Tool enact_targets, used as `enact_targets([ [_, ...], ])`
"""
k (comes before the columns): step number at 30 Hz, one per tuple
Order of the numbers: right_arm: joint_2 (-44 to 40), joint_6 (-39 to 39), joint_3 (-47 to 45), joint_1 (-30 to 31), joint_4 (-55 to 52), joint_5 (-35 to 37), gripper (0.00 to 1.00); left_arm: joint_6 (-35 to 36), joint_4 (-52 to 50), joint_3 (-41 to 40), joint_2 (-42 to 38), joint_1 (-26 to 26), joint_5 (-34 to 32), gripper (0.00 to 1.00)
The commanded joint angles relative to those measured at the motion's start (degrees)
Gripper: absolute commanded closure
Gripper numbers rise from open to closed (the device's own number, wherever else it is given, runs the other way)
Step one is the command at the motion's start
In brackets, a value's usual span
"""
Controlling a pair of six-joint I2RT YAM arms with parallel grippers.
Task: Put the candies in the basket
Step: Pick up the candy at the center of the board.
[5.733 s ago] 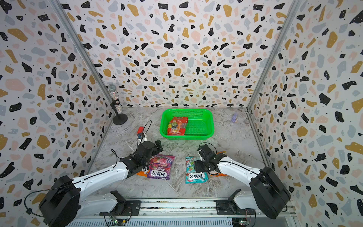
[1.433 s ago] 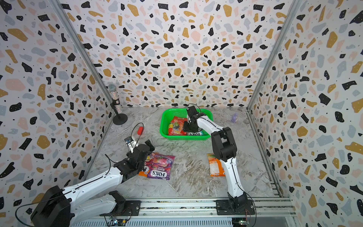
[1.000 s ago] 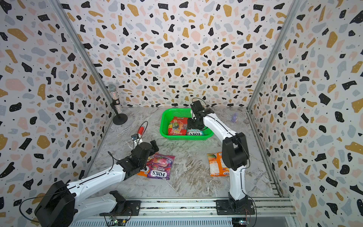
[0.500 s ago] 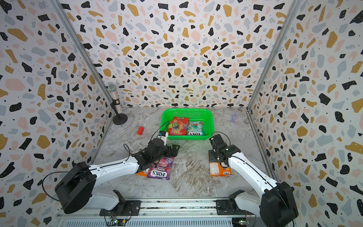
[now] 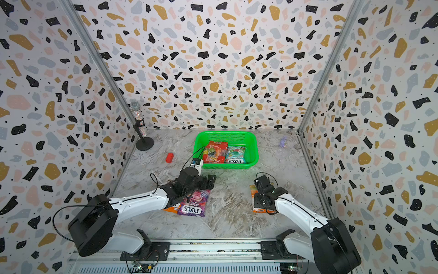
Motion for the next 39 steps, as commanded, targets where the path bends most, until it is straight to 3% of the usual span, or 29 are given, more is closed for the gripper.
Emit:
enact_targets([
  [1, 2.0, 8.8, -2.0, 2.7, 9.0, -5.6, 0.42, 0.3, 0.3, 0.5, -1.6, 0.1, -1.8, 0.0],
  [6, 5.3, 11.9, 2.0, 8.7, 11.1, -3.0, 0.43, 0.5, -0.2, 0.4, -2.3, 0.1, -2.5, 0.0],
  [14, 0.6, 3.1, 8.5, 9.5, -3.3, 6.5, 0.41, -0.5, -0.3, -0.5, -4.0, 0.1, -3.1, 0.0],
  [20, -6.3, 1.0, 6.6, 9.0, -12.0, 19.1, 0.31, 0.0, 3.1, 3.6, 4.2, -1.9, 12.0, 0.0],
  [25, -6.3, 3.8, 3.7, 7.7, -12.2, 17.6, 0.23, 0.7, 3.1, 6.5, 8.5, -3.8, 15.8, 0.0],
  [33, -1.5, 4.8, 1.2, 6.3, -5.4, 10.0, 0.18, 2.6, 1.2, 5.6, 6.0, -3.9, 10.6, 0.0],
  [37, 2.9, 5.0, 1.0, 6.3, -2.2, 7.3, 0.2, 2.6, 0.7, 5.9, 6.2, -3.9, 10.1, 0.0],
  [39, 4.8, 5.1, 1.0, 6.3, -0.9, 6.4, 0.27, 2.7, 0.5, 5.9, 6.3, -3.9, 9.9, 0.0],
])
